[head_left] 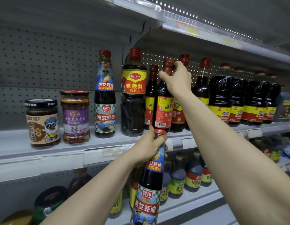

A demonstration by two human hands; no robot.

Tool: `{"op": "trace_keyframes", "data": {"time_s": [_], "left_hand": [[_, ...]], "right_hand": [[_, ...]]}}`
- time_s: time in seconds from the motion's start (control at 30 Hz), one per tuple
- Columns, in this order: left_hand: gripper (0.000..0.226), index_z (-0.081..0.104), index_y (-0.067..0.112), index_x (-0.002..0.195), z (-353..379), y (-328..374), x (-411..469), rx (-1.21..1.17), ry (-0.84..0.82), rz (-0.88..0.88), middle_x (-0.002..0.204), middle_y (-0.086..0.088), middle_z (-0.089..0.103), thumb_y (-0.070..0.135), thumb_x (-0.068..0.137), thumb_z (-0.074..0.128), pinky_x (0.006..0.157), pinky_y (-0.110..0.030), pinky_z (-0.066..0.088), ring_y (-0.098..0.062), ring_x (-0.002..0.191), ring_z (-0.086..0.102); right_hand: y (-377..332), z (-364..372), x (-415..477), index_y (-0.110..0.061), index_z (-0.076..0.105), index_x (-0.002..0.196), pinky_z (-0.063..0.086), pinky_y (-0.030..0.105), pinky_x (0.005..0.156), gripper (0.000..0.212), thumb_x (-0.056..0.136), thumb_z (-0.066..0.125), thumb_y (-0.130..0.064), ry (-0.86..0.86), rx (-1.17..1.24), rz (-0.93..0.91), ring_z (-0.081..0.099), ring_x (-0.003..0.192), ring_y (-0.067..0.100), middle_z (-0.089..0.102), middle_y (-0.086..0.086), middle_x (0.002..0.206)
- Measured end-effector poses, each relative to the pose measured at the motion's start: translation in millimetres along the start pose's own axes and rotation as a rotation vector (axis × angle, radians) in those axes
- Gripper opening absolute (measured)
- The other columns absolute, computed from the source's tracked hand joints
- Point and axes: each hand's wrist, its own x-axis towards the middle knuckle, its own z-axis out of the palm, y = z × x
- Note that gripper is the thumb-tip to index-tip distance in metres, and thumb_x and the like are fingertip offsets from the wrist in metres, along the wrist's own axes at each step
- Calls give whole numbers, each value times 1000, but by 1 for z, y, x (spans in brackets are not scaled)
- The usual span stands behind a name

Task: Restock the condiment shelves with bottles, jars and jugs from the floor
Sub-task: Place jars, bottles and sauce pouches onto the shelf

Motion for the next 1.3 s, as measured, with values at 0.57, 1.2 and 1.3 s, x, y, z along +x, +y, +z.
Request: {"op": "trace_keyframes", "data": {"time_s": [0.57,1.2,1.3], "left_hand": [[7,46,15,101,-17,21,-38,12,173,138,78,-7,61,21,102,50,71,-39,54,-20,65,64],[16,54,19,105,-59,76,-117,13,360,216,89,-1,66,34,99,55,74,-29,55,-13,79,68],[23,60,17,103,-70,98,-127,93,358,250,94,0,70,39,97,57,72,-27,55,-9,81,70]], "right_hand": [[5,-4,-56,-21,49,139,49,39,101,55,93,66,-46,57,18,-49,62,112,17,67,-1,120],[-8,8,-269,-42,59,109,46,9,65,53,65,83,-59,-586,56,87,60,88,-16,68,-21,98],[-32,11,-264,-41,58,107,48,16,68,51,66,81,-60,-526,51,32,63,85,-9,68,-22,95]]}}
